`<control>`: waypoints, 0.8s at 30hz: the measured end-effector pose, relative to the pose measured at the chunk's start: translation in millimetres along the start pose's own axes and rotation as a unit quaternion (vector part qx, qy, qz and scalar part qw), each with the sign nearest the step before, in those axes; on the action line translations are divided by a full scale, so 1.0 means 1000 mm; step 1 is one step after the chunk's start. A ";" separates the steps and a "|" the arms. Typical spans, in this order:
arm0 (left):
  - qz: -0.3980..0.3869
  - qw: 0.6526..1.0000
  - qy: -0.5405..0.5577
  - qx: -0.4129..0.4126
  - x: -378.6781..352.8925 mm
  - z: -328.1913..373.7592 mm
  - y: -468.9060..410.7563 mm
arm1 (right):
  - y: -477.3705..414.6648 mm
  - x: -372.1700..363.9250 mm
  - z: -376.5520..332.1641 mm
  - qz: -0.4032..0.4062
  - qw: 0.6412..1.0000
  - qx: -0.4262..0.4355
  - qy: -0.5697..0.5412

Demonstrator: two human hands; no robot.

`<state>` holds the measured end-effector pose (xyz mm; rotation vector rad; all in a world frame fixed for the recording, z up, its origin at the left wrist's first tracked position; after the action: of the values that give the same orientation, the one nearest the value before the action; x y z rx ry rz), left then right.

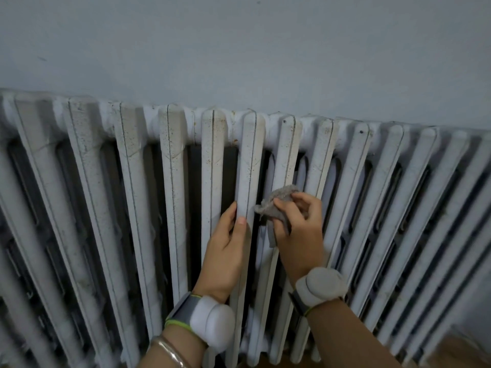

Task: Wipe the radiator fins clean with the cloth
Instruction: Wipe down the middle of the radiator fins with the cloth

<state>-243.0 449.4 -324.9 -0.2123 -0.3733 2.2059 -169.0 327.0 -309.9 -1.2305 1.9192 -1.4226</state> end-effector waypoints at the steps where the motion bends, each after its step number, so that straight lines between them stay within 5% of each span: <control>1: -0.001 1.000 0.001 0.002 0.000 0.000 0.000 | 0.004 0.000 0.002 -0.020 1.000 -0.007 0.006; 9: -0.006 1.000 -0.008 0.009 0.002 0.005 0.002 | 0.039 0.003 0.025 -0.131 0.990 -0.058 0.003; 15: -0.005 1.000 -0.002 0.015 0.004 0.005 0.003 | 0.029 0.017 0.028 -0.198 0.977 0.077 -0.014; 17: -0.002 1.000 0.001 0.017 0.003 0.005 0.003 | 0.010 0.028 0.019 -0.162 0.985 0.063 -0.020; 21: 0.004 1.000 0.012 0.019 0.001 0.005 0.003 | -0.032 0.047 -0.005 0.041 0.997 0.054 -0.035; 24: 0.009 1.000 0.020 0.019 0.000 0.004 0.003 | -0.052 0.043 -0.013 0.094 0.992 0.017 -0.081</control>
<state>-245.8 446.8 -322.1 -0.2400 -0.3092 2.2214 -179.9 293.7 -250.8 -1.0823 1.8397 -1.2143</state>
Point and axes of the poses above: each hand's wrist, its own y-axis away from the middle knuckle, its own x-axis out of the back of the hand, z = x × y, the point moved 3 cm from there along -y, towards the middle knuckle, and after that the axes turned 11 degrees about z, right-handed, at the moved point
